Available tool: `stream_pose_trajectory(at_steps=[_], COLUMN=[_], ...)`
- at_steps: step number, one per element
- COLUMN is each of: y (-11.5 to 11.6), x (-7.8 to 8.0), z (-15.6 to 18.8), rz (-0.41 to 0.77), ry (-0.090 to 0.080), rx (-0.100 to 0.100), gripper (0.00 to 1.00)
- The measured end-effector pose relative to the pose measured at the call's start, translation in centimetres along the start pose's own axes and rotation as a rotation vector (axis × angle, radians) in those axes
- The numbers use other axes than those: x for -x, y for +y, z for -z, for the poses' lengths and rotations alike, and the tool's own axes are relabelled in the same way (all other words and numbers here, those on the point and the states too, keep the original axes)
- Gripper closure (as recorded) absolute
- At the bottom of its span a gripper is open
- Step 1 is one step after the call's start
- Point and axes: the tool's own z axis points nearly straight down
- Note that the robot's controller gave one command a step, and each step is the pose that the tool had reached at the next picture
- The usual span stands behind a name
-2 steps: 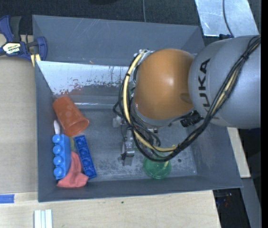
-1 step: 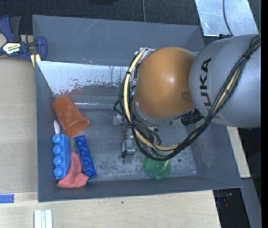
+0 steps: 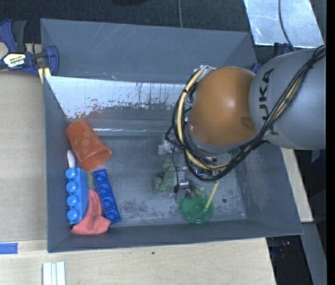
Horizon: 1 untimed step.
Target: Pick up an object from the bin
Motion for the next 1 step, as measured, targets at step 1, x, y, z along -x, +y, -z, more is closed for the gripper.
stream_pose_trajectory(at_steps=[1], y=[-2.06], x=[-1.67], z=[0.55], rz=[-0.035], ry=[0.002], rx=[0.002], gripper=[0.00])
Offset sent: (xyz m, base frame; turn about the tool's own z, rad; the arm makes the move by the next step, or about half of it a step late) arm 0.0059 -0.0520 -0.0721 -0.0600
